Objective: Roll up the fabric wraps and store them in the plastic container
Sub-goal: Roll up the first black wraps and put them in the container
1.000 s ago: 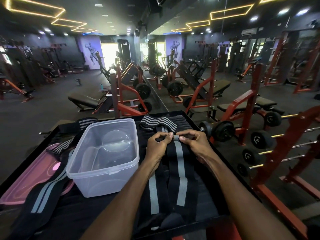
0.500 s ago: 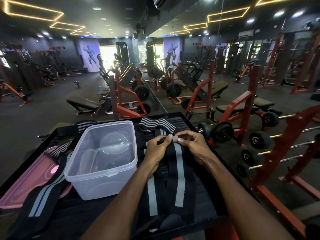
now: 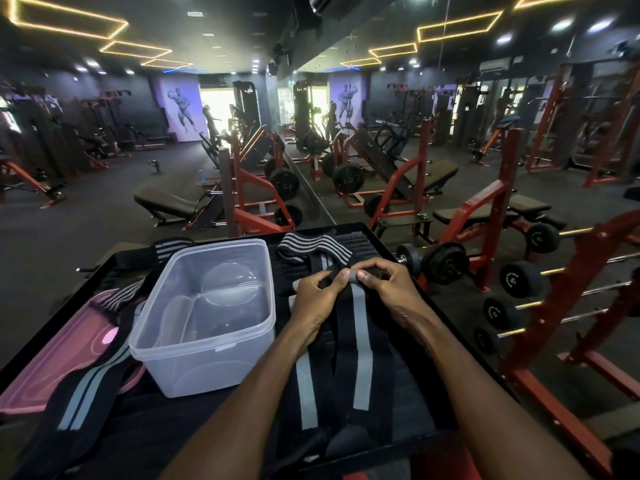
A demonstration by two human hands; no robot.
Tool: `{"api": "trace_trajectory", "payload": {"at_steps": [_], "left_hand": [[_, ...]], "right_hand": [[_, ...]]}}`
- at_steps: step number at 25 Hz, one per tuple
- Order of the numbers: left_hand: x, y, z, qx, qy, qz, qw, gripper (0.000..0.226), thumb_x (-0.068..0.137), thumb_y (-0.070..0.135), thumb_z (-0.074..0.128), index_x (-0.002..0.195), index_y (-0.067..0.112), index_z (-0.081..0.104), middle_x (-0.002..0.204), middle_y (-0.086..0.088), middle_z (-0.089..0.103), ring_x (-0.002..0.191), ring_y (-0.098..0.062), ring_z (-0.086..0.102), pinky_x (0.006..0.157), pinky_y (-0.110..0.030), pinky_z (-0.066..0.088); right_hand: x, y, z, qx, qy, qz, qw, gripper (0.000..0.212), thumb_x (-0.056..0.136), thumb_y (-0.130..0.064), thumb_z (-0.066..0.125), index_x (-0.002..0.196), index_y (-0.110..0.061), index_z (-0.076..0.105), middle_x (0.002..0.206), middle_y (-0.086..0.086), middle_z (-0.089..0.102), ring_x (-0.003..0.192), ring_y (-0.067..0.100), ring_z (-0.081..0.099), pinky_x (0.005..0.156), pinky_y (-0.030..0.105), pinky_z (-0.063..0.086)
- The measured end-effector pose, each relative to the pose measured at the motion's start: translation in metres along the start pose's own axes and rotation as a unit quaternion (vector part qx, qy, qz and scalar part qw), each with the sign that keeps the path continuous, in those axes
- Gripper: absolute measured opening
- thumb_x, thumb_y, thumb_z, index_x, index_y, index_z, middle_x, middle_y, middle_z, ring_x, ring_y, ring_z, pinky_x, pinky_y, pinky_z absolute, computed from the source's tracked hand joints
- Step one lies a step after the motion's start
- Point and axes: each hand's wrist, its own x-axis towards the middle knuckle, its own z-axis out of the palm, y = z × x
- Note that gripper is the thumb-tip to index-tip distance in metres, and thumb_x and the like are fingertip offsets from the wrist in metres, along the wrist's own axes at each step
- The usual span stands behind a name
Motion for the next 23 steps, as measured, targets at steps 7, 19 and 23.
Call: {"api": "trace_trajectory", "payload": {"at_steps": [7, 19, 23], "left_hand": [[-0.0041, 0.0048, -0.0028, 0.034, 0.016, 0.057, 0.998, 0.02, 0.084, 0.006, 0.074, 0.096, 0.021, 0.076, 0.094, 0.01, 0.075, 0.089, 0.0, 0.069, 0.081, -0.015, 0.05], [-0.0024, 0.0039, -0.0033, 0.008, 0.028, 0.065, 0.997, 0.021, 0.082, 0.006, 0.075, 0.095, 0.023, 0.077, 0.095, 0.005, 0.077, 0.095, -0.012, 0.072, 0.09, -0.029, 0.055], [-0.0007, 0.0029, 0.0005, -0.027, 0.006, 0.013, 1.0, 0.008, 0.083, 0.027, 0.077, 0.091, 0.026, 0.077, 0.096, 0.001, 0.077, 0.098, -0.018, 0.072, 0.093, -0.038, 0.056]], "right_hand": [[0.0012, 0.0013, 0.0028, -0.033, -0.002, 0.048, 0.998, 0.006, 0.09, -0.011, 0.069, 0.092, -0.008, 0.073, 0.089, 0.004, 0.072, 0.085, 0.012, 0.065, 0.081, 0.024, 0.051], [0.0043, -0.0001, 0.0018, -0.05, -0.01, 0.031, 0.998, 0.005, 0.092, -0.015, 0.067, 0.091, -0.014, 0.071, 0.089, 0.0, 0.071, 0.085, 0.01, 0.066, 0.081, 0.022, 0.052], [0.0044, -0.0016, 0.0012, -0.051, -0.006, 0.019, 0.999, 0.007, 0.09, -0.003, 0.066, 0.095, -0.008, 0.068, 0.089, 0.001, 0.067, 0.084, 0.009, 0.062, 0.074, 0.011, 0.049]]}}
